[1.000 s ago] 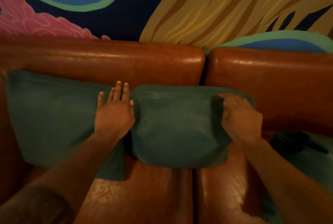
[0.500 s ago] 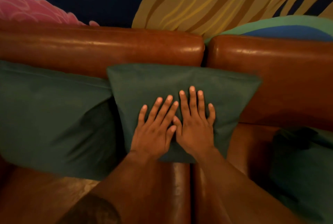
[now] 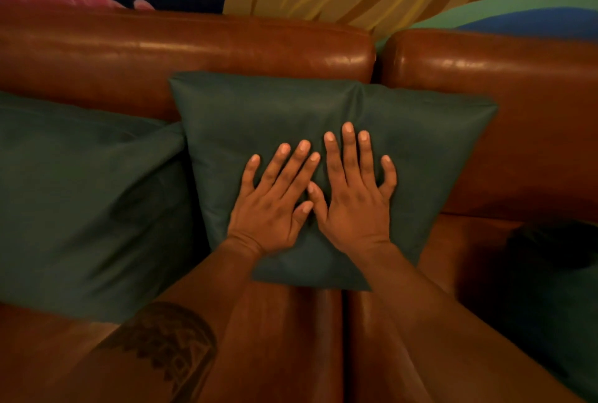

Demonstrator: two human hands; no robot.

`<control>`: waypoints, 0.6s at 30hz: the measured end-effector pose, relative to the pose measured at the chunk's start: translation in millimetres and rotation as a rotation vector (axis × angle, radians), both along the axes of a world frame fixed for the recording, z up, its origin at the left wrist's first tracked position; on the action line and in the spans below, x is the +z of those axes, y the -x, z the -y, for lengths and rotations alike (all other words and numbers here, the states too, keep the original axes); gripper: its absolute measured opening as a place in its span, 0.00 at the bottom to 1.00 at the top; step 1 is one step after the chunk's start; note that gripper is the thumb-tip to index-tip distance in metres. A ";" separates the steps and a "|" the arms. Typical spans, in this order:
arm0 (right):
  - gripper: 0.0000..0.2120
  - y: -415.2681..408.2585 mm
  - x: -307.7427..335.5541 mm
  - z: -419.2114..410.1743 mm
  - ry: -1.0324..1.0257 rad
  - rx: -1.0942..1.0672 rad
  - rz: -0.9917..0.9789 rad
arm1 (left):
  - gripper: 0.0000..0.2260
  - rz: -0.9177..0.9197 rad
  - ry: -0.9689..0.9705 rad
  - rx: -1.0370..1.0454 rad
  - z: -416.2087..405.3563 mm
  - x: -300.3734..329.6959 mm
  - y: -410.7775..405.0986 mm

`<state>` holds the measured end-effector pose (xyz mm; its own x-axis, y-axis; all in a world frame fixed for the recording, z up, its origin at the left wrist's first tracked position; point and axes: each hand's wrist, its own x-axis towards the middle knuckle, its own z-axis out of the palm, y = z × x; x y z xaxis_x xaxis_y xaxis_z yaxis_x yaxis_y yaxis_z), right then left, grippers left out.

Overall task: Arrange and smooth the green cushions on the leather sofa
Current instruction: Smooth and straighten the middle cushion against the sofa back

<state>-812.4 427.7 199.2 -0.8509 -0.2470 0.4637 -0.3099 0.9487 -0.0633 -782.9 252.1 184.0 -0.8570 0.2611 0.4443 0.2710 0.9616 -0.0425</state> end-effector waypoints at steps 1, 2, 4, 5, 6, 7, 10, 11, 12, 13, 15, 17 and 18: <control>0.36 -0.5 0.8 -2.6 -0.008 0.011 -0.005 | 0.29 -0.002 0.014 -0.005 2.0 0.8 0.1; 0.36 -0.9 1.9 -5.7 -0.022 0.026 -0.011 | 0.30 -0.003 0.032 -0.008 4.3 1.8 0.2; 0.35 -0.6 4.3 -14.3 -0.062 0.063 -0.035 | 0.31 0.000 0.068 -0.017 10.7 5.0 0.4; 0.34 -0.2 5.3 -20.4 -0.082 0.081 -0.049 | 0.32 -0.002 0.081 -0.027 14.2 7.0 0.2; 0.34 0.9 6.6 -27.6 -0.103 0.098 -0.060 | 0.32 -0.006 0.092 -0.039 17.9 9.2 -0.2; 0.34 2.0 7.8 -36.0 -0.124 0.111 -0.069 | 0.32 -0.009 0.100 -0.053 21.2 11.3 -0.6; 0.34 4.0 11.1 -59.6 -0.174 0.133 -0.088 | 0.33 -0.020 0.119 -0.092 33.4 15.8 -3.2; 0.34 3.8 12.2 -63.0 -0.178 0.134 -0.089 | 0.33 -0.026 0.131 -0.100 39.2 17.2 -4.3; 0.35 3.3 13.1 -64.0 -0.177 0.133 -0.087 | 0.33 -0.030 0.148 -0.100 45.6 18.4 -5.8; 0.35 2.2 13.9 -64.4 -0.168 0.127 -0.083 | 0.33 -0.033 0.164 -0.096 52.3 19.5 -7.5; 0.37 -0.2 16.3 -68.4 -0.136 0.093 -0.062 | 0.33 -0.025 0.185 -0.079 65.1 22.2 -11.4; 0.40 -4.5 16.6 -81.6 -0.080 0.021 -0.005 | 0.33 -0.002 0.183 -0.069 73.1 24.6 -17.2; 0.44 -8.6 16.1 -90.2 -0.029 -0.037 0.041 | 0.33 0.003 0.170 -0.060 73.6 25.0 -21.0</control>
